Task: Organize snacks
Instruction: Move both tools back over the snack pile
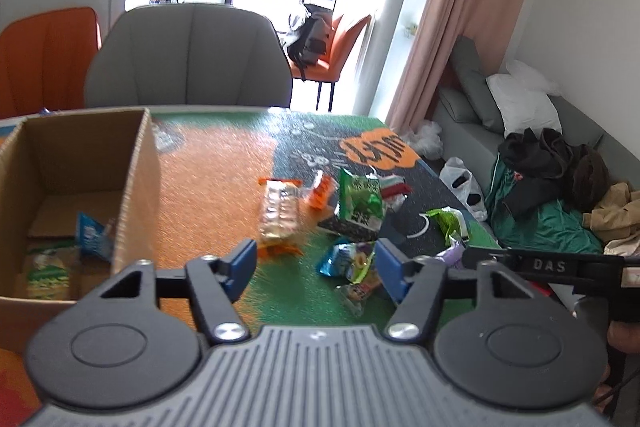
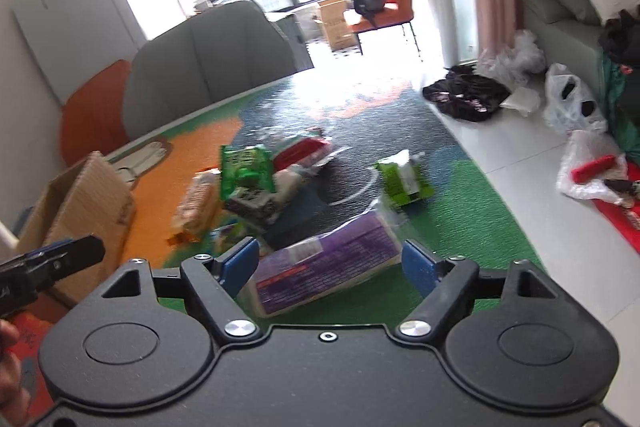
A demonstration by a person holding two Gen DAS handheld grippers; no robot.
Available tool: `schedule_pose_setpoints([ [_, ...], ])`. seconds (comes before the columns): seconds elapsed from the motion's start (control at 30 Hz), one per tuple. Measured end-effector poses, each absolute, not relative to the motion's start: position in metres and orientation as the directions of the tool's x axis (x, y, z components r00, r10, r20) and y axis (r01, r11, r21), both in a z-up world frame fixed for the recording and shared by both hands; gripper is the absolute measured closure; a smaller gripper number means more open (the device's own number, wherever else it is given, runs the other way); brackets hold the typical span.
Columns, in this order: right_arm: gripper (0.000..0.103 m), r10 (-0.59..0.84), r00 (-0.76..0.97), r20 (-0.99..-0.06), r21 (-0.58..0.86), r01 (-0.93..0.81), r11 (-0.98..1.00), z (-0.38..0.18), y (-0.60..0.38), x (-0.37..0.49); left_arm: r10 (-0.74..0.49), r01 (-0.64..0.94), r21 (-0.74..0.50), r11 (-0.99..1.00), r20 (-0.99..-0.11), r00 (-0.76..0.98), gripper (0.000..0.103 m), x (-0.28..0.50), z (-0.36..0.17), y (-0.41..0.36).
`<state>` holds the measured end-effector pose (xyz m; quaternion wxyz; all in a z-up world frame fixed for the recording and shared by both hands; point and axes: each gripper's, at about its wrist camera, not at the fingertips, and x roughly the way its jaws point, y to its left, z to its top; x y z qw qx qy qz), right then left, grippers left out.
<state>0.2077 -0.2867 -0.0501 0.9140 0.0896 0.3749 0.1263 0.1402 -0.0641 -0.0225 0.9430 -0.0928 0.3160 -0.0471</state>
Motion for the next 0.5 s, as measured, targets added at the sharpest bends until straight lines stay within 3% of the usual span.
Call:
schedule_pose_setpoints([
  [0.33,0.023,0.232,0.68,-0.696,0.215,-0.111,0.97,-0.067,-0.281,0.233,-0.194,0.057,-0.229,0.972,-0.637,0.746,0.07,0.166,-0.05,-0.073],
  [0.5,0.014,0.19,0.678,-0.71,0.169,-0.098,0.981,-0.074,-0.277,0.242,-0.216,0.073,-0.238,0.968,-0.657,0.722,0.073,0.179,-0.062,-0.082],
])
